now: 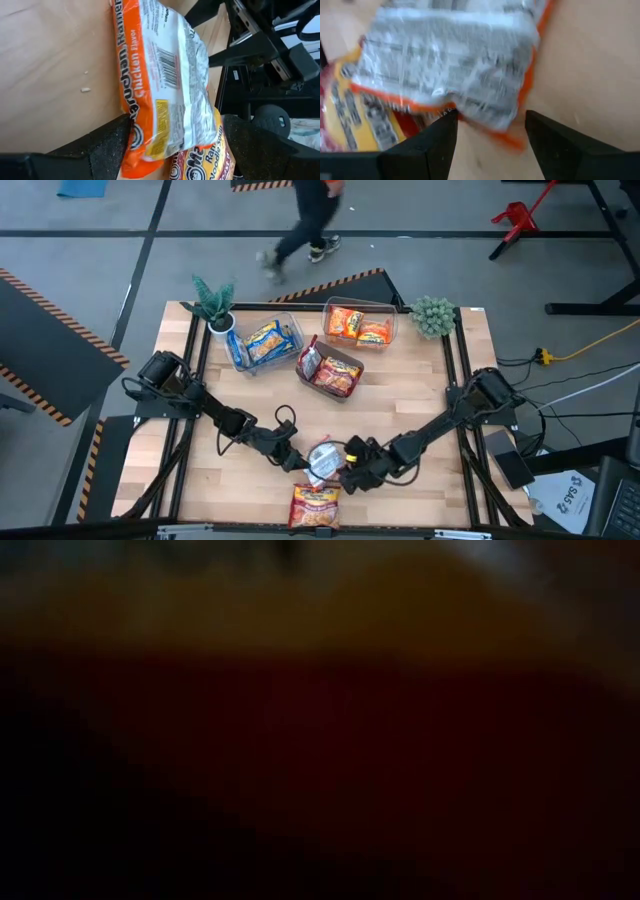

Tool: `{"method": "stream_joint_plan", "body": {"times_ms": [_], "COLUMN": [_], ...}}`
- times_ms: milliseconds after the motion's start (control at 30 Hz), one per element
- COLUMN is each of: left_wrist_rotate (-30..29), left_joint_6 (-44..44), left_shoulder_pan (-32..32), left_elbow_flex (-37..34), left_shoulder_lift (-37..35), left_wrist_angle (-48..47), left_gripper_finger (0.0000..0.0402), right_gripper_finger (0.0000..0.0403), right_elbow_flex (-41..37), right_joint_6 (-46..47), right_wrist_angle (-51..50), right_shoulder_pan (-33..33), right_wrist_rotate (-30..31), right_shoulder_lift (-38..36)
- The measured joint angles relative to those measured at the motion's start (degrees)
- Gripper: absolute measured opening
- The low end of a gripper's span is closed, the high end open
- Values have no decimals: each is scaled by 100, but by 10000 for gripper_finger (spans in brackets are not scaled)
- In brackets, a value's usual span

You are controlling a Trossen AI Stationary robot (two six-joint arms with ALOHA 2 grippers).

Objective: Sort Maruchan noodles
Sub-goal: Stack the orange noodle pack on top of the orange noodle pack

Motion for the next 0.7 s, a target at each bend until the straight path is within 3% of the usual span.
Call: {"method": "stream_joint_plan", "body": {"times_ms": [167,433,700], "left_wrist_rotate": [-22,-16,5], "left_joint_6": [28,-2,0], "left_shoulder_pan": [4,4,2], "left_elbow_flex": [0,0,-8], "left_shoulder_lift": [0,0,0], "left_wrist_angle": [0,7,52], "left_gripper_finger": [314,309,228], "right_gripper_finger": [238,238,238], "right_elbow_flex": [-13,-15,-21], "right_joint_6": [-534,-734,-1041], "right_wrist_angle": [599,609,902], "right_shoulder_pan": [-342,-508,-544], "right_wrist_rotate": [-81,-155,-189], "right_shoulder_lift": [109,116,138]}}
